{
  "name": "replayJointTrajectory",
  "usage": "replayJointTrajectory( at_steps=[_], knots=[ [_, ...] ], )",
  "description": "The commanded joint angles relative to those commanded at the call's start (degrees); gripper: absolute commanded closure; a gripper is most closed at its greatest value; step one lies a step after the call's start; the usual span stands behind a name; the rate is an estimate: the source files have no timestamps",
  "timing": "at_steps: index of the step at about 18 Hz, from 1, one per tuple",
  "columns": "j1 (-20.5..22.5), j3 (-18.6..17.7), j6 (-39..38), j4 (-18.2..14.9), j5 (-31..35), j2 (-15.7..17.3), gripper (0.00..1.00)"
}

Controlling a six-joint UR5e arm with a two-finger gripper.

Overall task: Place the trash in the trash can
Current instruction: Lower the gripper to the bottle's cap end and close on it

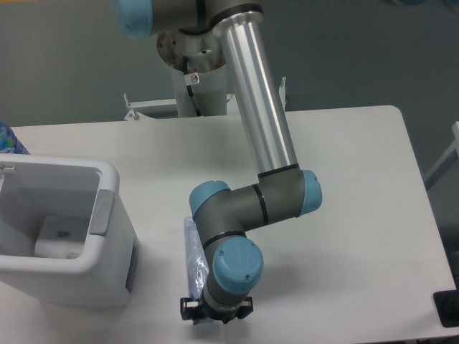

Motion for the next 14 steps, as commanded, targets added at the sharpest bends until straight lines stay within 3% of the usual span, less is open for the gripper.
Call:
replayJointTrajectory(
  at_steps=[2, 3, 9, 14],
  knots=[
    [0.0, -0.09, 0.0, -0.09, 0.0, 0.44, 0.87],
    [0.0, -0.17, 0.0, -0.17, 0.0, 0.79, 0.89],
    [0.0, -0.62, 0.18, -0.26, -0.35, 3.42, 0.95],
    [0.88, -0.53, 0.79, 0.0, -2.97, 9.22, 0.98]
  ],
)
